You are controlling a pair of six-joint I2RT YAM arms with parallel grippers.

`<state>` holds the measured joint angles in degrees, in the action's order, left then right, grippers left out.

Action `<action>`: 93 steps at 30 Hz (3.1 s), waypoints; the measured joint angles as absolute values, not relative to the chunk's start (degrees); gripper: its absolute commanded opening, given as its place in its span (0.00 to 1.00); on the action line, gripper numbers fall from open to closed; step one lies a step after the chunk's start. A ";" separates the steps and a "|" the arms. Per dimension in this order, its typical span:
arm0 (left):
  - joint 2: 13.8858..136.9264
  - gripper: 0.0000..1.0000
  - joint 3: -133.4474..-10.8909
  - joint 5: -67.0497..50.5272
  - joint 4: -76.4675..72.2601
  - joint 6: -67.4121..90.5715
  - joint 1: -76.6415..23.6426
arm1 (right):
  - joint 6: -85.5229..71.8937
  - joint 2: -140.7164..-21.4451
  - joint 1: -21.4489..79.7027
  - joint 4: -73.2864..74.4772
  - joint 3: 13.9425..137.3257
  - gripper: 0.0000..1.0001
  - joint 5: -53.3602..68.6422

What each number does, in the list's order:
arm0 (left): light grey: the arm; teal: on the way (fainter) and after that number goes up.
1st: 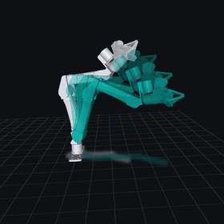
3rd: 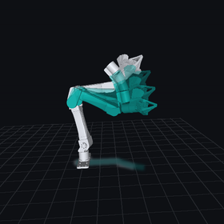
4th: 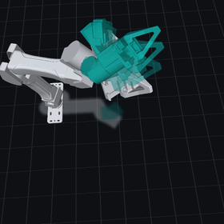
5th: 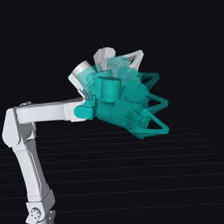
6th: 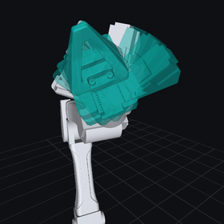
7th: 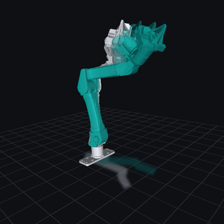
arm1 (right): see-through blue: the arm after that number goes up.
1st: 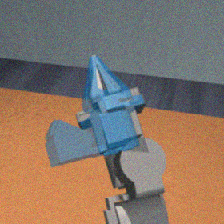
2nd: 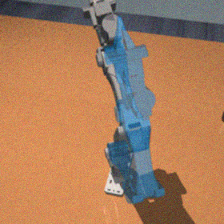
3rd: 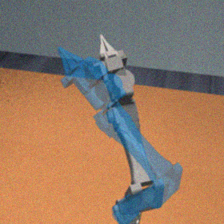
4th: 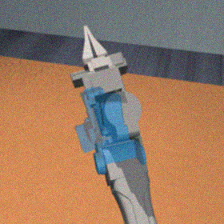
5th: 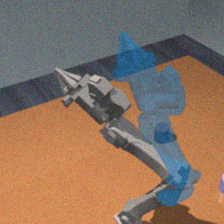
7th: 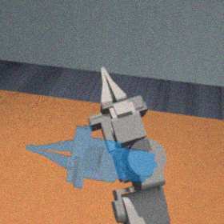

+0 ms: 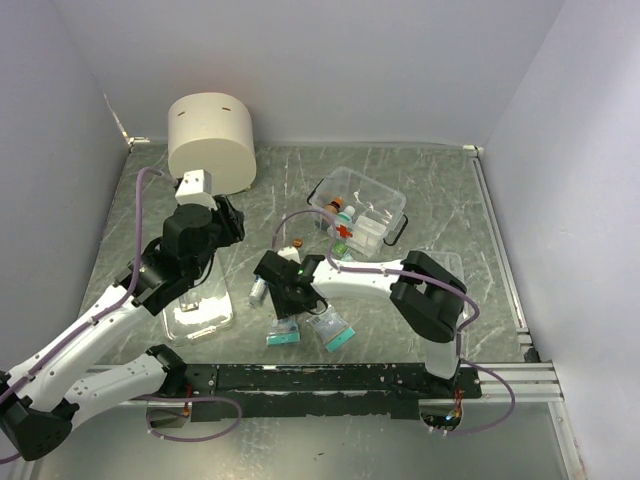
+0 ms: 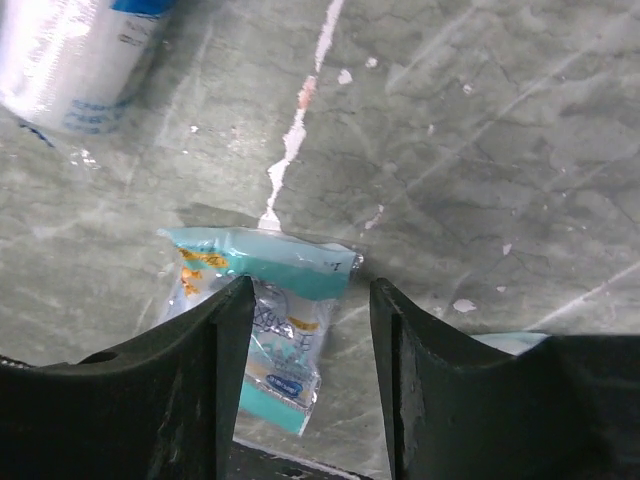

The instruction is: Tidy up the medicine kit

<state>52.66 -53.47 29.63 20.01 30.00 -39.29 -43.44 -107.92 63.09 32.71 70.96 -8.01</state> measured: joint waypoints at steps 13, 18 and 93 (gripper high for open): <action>51.72 0.59 -53.36 30.44 20.01 30.00 -39.29 | -44.42 -106.89 63.88 36.73 71.46 0.48 -11.51; 51.35 0.59 -53.04 30.44 19.99 30.00 -39.29 | -45.28 -105.69 63.88 36.36 70.11 0.38 -10.74; 45.67 0.59 -54.15 31.27 21.28 28.51 -39.22 | -34.70 -111.57 22.24 38.22 85.32 0.14 -22.90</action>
